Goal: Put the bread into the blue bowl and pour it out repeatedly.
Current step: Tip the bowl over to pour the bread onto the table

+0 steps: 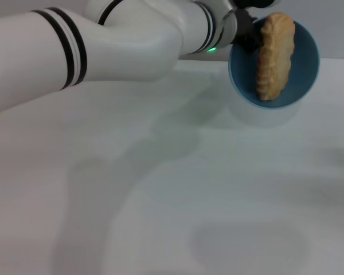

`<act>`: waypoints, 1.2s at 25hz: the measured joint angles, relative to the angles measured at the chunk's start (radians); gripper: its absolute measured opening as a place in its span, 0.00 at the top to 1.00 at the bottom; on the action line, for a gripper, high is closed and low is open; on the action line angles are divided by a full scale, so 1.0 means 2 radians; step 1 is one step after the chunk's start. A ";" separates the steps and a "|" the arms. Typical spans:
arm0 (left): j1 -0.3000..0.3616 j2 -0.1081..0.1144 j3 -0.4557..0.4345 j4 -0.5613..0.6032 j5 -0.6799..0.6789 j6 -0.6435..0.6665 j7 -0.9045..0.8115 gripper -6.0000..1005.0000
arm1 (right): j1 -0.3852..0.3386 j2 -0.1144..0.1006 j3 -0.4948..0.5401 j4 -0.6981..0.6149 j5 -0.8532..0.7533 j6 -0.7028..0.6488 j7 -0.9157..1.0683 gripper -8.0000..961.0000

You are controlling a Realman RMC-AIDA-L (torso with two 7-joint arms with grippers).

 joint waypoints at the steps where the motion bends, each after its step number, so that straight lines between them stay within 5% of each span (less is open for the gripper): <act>1: -0.002 0.000 0.000 0.001 0.008 0.000 0.000 1.00 | 0.000 0.000 0.000 0.000 0.000 0.000 0.000 0.41; 30: -0.015 0.000 -0.001 0.036 0.164 -0.026 0.005 1.00 | -0.020 -0.001 0.063 -0.002 0.007 0.002 -0.001 0.41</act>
